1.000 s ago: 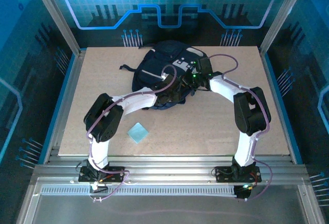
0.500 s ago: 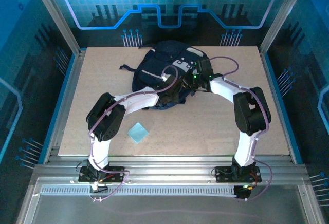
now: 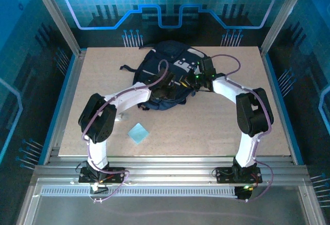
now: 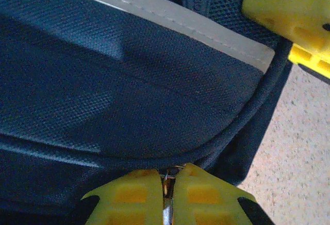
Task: Pack the student bag
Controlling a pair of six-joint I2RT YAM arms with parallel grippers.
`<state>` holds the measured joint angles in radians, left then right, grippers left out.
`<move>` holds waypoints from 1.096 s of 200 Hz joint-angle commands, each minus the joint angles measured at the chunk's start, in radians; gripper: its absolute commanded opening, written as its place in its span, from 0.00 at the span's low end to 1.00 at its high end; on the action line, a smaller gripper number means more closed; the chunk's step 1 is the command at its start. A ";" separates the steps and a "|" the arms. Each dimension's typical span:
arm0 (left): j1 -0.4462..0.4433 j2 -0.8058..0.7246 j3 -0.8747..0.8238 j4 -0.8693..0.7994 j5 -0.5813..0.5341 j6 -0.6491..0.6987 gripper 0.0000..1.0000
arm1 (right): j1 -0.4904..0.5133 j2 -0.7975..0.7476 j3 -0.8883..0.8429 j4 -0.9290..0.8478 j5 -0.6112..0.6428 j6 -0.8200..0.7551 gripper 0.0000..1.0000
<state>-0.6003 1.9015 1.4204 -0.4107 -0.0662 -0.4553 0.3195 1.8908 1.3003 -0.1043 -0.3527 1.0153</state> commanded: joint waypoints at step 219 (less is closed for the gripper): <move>-0.102 -0.053 0.115 -0.195 0.141 0.294 0.00 | -0.176 0.149 0.497 -0.419 0.097 -0.398 0.44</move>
<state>-0.6678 1.8217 1.4525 -0.5533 -0.0078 -0.0887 0.1730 2.1059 1.7969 -0.5941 -0.3126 0.6037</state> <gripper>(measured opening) 0.052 0.315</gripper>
